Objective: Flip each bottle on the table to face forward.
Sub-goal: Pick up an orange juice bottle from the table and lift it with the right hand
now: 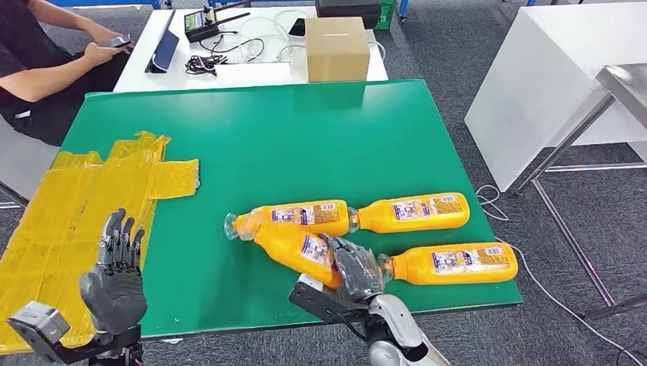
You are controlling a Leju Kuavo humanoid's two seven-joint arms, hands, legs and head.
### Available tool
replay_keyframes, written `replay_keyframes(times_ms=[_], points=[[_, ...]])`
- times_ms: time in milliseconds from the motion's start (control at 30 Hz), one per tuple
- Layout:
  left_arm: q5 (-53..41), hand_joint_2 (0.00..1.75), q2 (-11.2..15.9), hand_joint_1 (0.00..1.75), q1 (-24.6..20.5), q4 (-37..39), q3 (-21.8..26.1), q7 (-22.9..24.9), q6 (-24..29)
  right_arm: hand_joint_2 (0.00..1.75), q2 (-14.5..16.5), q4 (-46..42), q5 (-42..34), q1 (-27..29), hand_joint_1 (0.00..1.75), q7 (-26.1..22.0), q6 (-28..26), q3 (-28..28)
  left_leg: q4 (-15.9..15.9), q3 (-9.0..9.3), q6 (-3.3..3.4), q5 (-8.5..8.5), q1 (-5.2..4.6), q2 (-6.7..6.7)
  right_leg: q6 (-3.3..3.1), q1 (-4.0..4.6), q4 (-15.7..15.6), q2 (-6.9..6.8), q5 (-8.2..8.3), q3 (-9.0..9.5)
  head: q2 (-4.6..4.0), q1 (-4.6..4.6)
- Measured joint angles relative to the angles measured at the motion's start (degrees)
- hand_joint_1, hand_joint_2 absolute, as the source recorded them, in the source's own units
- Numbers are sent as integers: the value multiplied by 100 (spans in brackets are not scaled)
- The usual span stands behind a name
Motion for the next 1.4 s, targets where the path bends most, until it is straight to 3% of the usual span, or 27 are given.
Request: replay_keyframes(times_ms=[33, 233, 400, 867, 1133, 1400], points=[[170, 175, 0, 0, 18, 10, -1, 79, -128, 175, 80, -112, -125, 91, 175, -245, -198, -115, 0, -1, 0, 0, 0, 0, 0, 0, 0, 0, 0, -2, 0, 0], [1150, 175, 0, 0, 89, 71, -8, 425, -819, 175, 391, -462, -465, 253, 175, -821, -498, -399, -2, -2, -2, -1, 2, 2, -1, 1, 0, 2, -1, -5, 0, 0], [1388, 175, -4, 0, 139, 90, -27, 661, -930, 175, 564, -505, -554, 198, 175, -965, -595, -432, -1, -2, -2, 0, 1, 2, -1, 1, 0, 2, -1, -3, 0, 0], [1628, 175, 1, 0, -45, 278, -503, 850, -1017, 175, 1095, 204, -398, -633, 175, -915, -608, -188, -1, -2, -2, 3, 2, 2, -1, 2, 2, 1, 1, -3, 0, 0], [1732, 175, 11, 0, -105, 379, -527, 896, -964, 175, 1223, 438, -96, -827, 175, -821, -655, -19, -1, -13, -1, 2, 2, 2, -1, 1, 2, 2, 0, -12, 0, 0], [2135, 175, 11, 0, -283, 585, -470, 1062, -894, 175, 1434, 948, 226, -1264, 175, -626, -672, 539, -1, -13, -5, 6, 3, 2, -1, 2, 3, 1, 1, -12, 0, 0]])
